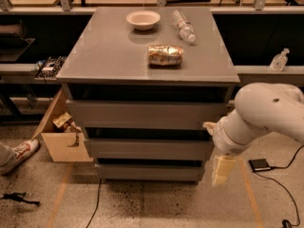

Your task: Open middle drawer

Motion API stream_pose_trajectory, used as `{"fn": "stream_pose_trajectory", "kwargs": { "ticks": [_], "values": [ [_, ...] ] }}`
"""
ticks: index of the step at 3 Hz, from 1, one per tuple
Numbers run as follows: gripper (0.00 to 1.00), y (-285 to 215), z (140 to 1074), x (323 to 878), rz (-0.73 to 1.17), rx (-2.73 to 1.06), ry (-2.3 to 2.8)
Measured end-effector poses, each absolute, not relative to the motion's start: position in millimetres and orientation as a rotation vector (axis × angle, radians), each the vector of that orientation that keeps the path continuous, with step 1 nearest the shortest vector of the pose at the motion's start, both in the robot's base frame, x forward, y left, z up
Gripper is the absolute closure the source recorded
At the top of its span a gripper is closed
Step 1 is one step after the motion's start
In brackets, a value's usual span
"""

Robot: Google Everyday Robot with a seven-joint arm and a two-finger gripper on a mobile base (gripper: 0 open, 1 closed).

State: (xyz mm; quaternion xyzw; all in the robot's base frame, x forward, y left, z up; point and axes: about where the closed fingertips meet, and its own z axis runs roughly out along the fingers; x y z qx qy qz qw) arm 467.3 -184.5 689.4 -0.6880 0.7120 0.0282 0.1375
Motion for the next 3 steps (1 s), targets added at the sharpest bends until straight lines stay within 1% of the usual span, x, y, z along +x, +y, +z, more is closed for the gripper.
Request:
{"fn": "stream_pose_trajectory", "kwargs": {
  "ticks": [1, 2, 3],
  "values": [
    [0.00, -191.0, 639.6, 484.2, 0.089, -2.009, 2.046],
    [0.00, -186.9, 578.3, 502.2, 0.135, -1.994, 2.020],
    [0.00, -186.9, 578.3, 502.2, 0.135, -1.994, 2.020]
  ]
}}
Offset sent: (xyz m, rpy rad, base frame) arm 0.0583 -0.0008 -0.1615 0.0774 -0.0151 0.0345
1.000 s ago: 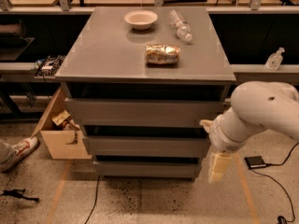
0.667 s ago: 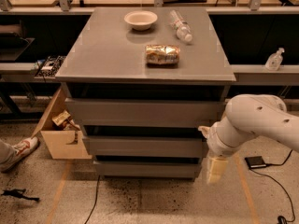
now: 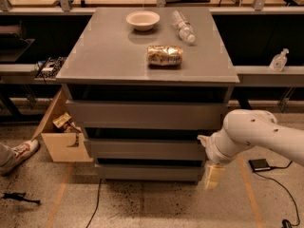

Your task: Open middle drawer

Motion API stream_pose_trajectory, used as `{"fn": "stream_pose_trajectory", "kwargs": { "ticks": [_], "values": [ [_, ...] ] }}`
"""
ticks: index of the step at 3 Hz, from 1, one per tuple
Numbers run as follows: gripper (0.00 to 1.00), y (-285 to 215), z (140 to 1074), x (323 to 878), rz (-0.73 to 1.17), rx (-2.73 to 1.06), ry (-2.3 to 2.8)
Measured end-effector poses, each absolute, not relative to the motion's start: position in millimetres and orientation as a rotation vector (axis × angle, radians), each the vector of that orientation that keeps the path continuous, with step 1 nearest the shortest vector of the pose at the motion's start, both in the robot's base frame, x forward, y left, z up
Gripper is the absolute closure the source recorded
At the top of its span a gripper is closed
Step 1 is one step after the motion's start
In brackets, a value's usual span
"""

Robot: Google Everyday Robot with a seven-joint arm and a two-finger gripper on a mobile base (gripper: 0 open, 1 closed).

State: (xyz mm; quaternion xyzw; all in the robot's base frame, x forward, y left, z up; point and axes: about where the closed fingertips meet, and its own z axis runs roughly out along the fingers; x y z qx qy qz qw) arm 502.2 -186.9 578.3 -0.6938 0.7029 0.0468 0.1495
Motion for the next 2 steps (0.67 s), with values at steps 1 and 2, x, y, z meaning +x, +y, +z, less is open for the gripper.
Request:
{"fn": "stream_pose_trajectory", "kwargs": {
  "ticks": [1, 2],
  "values": [
    [0.00, -179.5, 549.9, 510.1, 0.147, -2.006, 1.968],
    [0.00, -169.5, 513.0, 524.3, 0.136, -2.014, 1.918]
  ]
}}
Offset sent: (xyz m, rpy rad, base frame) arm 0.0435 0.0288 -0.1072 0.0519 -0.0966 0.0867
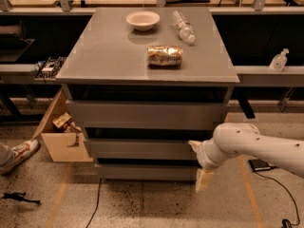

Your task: Open middle drawer

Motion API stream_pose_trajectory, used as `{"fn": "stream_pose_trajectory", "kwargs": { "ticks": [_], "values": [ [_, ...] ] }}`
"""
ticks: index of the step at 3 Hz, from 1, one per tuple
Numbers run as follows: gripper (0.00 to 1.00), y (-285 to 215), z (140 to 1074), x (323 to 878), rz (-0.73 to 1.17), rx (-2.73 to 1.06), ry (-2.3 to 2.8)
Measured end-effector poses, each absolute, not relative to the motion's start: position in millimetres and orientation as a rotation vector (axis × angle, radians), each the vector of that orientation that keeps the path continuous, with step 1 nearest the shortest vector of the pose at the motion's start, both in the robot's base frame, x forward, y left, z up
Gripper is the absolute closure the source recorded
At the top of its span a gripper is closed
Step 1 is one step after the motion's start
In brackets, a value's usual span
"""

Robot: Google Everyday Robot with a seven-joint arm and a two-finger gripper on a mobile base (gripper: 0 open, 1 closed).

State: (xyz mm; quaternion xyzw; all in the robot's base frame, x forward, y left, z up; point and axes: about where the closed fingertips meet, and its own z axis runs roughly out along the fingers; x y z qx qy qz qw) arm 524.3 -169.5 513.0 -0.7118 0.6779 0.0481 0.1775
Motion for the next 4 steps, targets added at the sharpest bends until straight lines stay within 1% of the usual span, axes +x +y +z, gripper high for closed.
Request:
{"fn": "stream_pose_trajectory", "kwargs": {
  "ticks": [2, 4],
  "values": [
    [0.00, -151.2, 470.1, 553.5, 0.052, -1.979, 1.836],
    [0.00, -137.2, 440.3, 589.5, 0.011, -1.921, 1.791]
  ]
}}
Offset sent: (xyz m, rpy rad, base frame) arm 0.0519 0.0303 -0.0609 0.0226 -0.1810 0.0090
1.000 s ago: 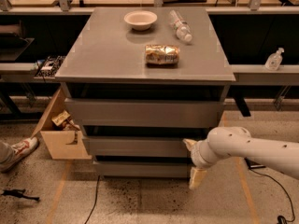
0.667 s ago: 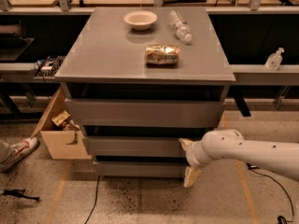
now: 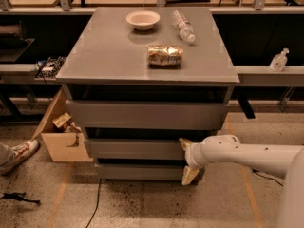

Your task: Open middle drawer

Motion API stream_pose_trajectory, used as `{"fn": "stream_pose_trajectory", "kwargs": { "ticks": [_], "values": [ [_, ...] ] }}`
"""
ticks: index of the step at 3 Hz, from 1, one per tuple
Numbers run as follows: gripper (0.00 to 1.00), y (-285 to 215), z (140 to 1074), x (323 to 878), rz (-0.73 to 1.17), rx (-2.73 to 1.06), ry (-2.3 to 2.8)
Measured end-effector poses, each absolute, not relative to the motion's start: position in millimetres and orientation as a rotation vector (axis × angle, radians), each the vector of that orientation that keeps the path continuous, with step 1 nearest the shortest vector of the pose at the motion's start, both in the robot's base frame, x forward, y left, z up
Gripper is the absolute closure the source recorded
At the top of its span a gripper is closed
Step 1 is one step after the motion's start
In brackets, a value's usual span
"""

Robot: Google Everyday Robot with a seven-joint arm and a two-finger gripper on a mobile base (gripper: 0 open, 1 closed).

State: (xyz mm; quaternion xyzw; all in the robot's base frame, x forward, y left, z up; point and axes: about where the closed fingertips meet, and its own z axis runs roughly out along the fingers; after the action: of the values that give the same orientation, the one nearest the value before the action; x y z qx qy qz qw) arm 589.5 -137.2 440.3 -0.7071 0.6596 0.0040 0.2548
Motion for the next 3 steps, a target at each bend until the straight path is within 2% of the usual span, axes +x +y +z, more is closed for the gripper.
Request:
{"fn": "stream_pose_trajectory", "kwargs": {
  "ticks": [3],
  "values": [
    [0.01, -110.7, 410.4, 629.3, 0.017, -1.887, 1.762]
  ]
}}
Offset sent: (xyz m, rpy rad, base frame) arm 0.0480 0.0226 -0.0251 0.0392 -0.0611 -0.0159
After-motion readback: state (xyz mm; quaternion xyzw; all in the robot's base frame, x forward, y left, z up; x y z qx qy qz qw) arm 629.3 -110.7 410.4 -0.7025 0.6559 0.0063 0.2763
